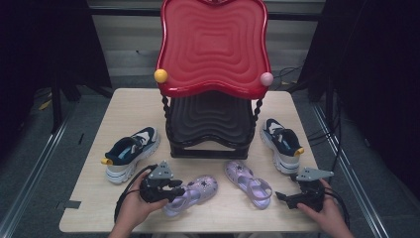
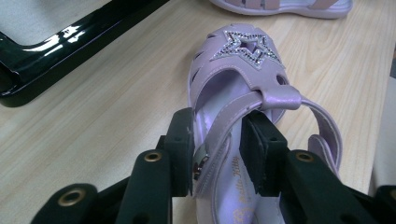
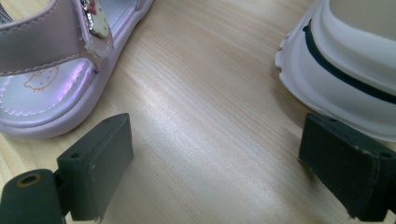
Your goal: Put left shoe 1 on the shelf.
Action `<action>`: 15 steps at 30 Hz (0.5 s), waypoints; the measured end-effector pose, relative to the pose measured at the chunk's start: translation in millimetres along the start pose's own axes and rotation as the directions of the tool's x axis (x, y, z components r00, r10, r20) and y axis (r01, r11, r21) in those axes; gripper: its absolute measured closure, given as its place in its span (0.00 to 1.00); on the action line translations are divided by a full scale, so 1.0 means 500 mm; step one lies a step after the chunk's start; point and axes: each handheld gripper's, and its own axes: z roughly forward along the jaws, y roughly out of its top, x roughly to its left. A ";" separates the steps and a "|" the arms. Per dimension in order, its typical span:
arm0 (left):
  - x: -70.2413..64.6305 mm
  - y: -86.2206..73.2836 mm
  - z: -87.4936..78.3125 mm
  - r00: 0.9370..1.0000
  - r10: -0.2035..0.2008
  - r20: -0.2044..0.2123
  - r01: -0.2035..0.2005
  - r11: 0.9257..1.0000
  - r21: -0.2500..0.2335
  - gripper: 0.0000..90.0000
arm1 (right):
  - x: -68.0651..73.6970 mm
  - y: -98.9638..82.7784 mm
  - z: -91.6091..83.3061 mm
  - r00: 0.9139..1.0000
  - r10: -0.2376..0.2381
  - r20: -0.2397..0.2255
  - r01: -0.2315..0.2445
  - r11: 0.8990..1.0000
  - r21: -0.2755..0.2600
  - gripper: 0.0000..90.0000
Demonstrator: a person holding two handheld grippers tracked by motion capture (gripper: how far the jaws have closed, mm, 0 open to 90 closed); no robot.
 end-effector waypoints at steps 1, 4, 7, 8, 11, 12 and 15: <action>0.001 -0.001 0.000 1.000 0.000 0.000 0.000 1.000 -0.003 0.73 | 0.000 0.000 0.000 1.000 0.000 0.000 0.000 1.000 0.000 0.10; 0.001 -0.001 0.000 1.000 0.006 -0.003 -0.006 1.000 0.002 0.76 | 0.000 0.000 0.000 1.000 0.000 0.000 0.000 1.000 -0.001 0.10; 0.002 -0.001 0.000 1.000 0.013 -0.008 -0.013 1.000 0.000 0.78 | 0.000 0.000 0.000 1.000 0.001 0.000 -0.001 1.000 0.000 0.10; 0.002 -0.001 0.000 1.000 0.013 -0.008 -0.013 1.000 0.000 0.79 | 0.000 0.000 0.000 1.000 0.001 0.000 -0.001 1.000 0.000 0.10; 0.004 -0.002 -0.002 1.000 0.025 -0.001 -0.025 1.000 -0.006 0.83 | 0.000 0.000 0.000 1.000 0.000 0.000 0.000 1.000 0.000 0.10; 0.004 -0.002 -0.002 1.000 0.025 -0.001 -0.025 1.000 -0.006 0.84 | 0.000 0.000 0.000 1.000 0.000 0.000 0.000 1.000 0.000 0.10; 0.003 -0.002 -0.004 0.998 0.062 0.004 -0.062 0.998 -0.004 0.88 | 0.000 0.000 0.000 1.000 0.001 0.000 -0.001 1.000 0.000 0.10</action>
